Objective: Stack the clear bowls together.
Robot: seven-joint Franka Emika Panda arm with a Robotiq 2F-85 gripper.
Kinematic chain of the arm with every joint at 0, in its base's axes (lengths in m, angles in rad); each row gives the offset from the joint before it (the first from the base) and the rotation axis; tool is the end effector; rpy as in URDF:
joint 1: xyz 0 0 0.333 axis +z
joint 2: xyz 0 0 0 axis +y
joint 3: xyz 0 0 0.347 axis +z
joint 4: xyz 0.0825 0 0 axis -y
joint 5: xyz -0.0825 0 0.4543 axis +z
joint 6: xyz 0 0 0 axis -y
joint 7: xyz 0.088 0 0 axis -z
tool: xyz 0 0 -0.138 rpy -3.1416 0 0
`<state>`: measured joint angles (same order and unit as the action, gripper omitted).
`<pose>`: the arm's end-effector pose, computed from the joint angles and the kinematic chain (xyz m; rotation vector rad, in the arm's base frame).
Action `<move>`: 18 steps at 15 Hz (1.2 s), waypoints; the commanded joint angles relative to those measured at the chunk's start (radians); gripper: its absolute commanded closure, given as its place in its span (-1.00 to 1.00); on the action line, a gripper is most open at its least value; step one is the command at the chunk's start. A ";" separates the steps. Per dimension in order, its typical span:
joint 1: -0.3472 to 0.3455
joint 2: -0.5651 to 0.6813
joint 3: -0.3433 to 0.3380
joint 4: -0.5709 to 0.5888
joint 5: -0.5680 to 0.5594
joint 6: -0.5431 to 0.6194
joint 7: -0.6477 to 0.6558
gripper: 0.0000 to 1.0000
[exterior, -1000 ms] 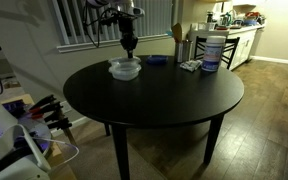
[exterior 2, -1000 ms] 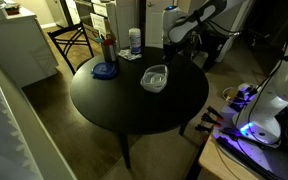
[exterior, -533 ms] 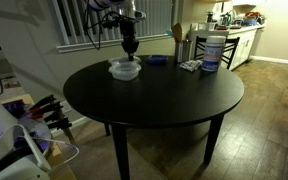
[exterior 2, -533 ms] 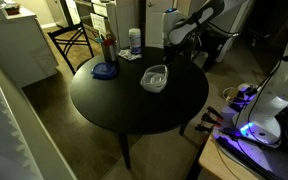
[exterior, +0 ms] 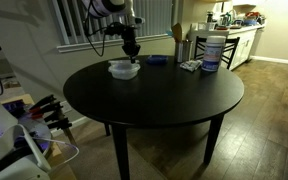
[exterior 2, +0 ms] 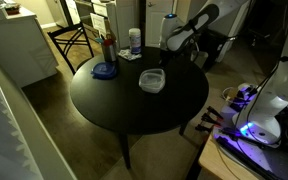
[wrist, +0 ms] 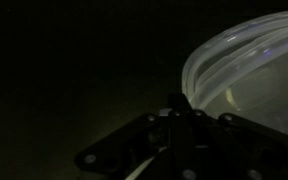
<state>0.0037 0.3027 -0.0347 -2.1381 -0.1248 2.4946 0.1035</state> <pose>0.6332 -0.0215 0.2127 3.0537 -0.0535 0.0865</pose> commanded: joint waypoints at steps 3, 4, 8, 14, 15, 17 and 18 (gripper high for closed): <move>-0.036 0.087 0.075 -0.012 0.161 0.198 -0.139 1.00; -0.037 0.093 0.084 -0.014 0.174 0.211 -0.150 1.00; -0.035 0.071 0.093 -0.011 0.178 0.179 -0.162 1.00; -0.021 -0.011 0.097 -0.013 0.185 0.113 -0.138 1.00; -0.012 -0.029 0.096 -0.021 0.180 0.103 -0.129 1.00; 0.004 -0.067 0.098 -0.037 0.174 0.067 -0.110 1.00; 0.013 -0.085 0.101 -0.045 0.171 0.050 -0.100 1.00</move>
<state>-0.0019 0.2987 0.0589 -2.1291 0.0263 2.5917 -0.0027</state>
